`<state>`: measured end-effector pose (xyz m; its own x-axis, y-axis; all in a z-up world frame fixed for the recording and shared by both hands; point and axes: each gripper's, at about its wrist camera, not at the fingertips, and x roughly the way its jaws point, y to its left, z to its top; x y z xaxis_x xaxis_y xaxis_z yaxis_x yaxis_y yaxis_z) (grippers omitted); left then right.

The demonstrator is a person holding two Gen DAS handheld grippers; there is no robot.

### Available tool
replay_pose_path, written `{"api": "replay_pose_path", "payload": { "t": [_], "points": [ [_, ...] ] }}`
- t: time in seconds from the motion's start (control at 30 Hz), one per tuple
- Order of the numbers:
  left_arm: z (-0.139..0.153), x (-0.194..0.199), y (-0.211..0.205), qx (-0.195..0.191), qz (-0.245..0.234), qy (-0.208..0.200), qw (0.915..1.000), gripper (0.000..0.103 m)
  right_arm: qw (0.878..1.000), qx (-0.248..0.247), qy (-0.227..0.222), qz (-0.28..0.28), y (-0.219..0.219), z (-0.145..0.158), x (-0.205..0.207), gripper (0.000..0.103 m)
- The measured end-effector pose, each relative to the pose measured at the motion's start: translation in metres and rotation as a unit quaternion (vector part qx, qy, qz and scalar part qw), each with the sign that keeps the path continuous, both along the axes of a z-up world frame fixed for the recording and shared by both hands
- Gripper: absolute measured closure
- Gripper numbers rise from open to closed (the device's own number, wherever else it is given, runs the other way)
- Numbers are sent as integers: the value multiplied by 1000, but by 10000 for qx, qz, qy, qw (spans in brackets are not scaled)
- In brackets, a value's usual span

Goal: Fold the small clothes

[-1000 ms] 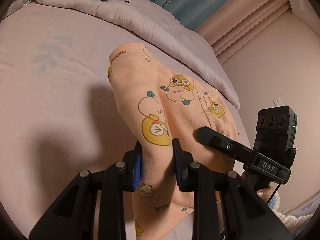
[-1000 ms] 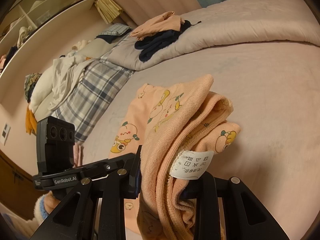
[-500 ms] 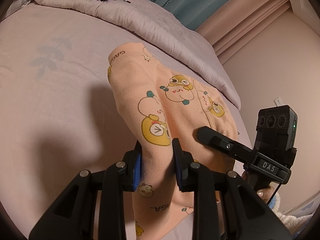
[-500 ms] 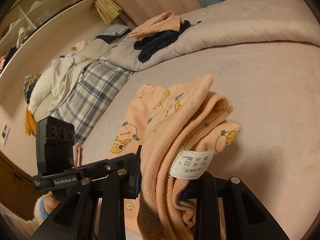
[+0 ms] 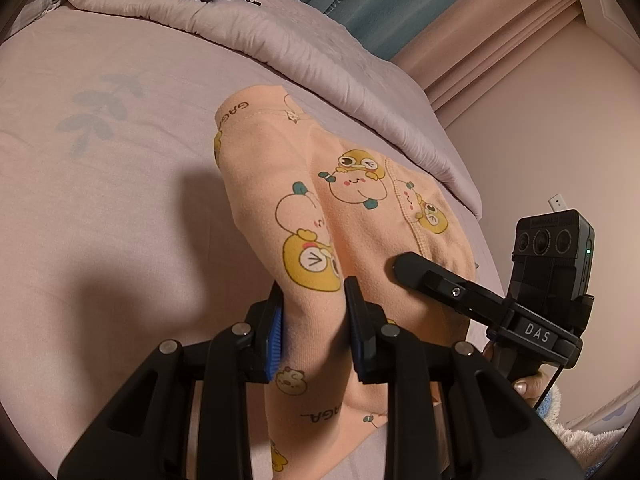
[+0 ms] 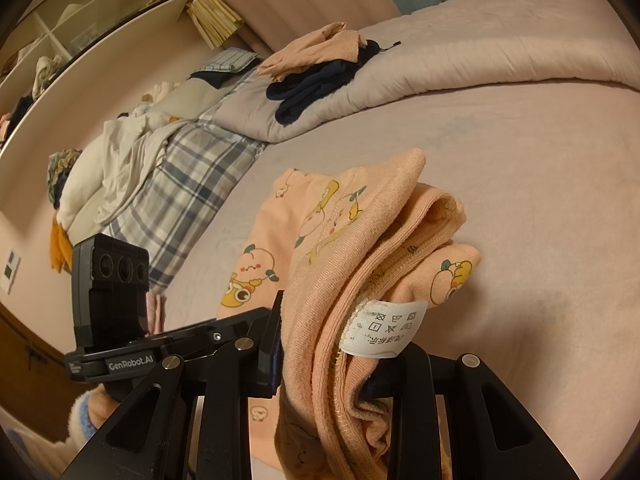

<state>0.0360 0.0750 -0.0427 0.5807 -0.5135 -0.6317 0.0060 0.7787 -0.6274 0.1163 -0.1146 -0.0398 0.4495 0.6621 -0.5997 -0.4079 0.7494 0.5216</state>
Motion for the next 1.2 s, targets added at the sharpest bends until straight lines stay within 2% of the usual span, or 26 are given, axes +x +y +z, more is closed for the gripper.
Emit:
{"api": "replay_pose_path", "payload": {
  "t": [1.2],
  "points": [
    [1,-2,-3,19,21,-9,10000,77,10000,15,-9,15,1,-1,2,72]
  ]
}}
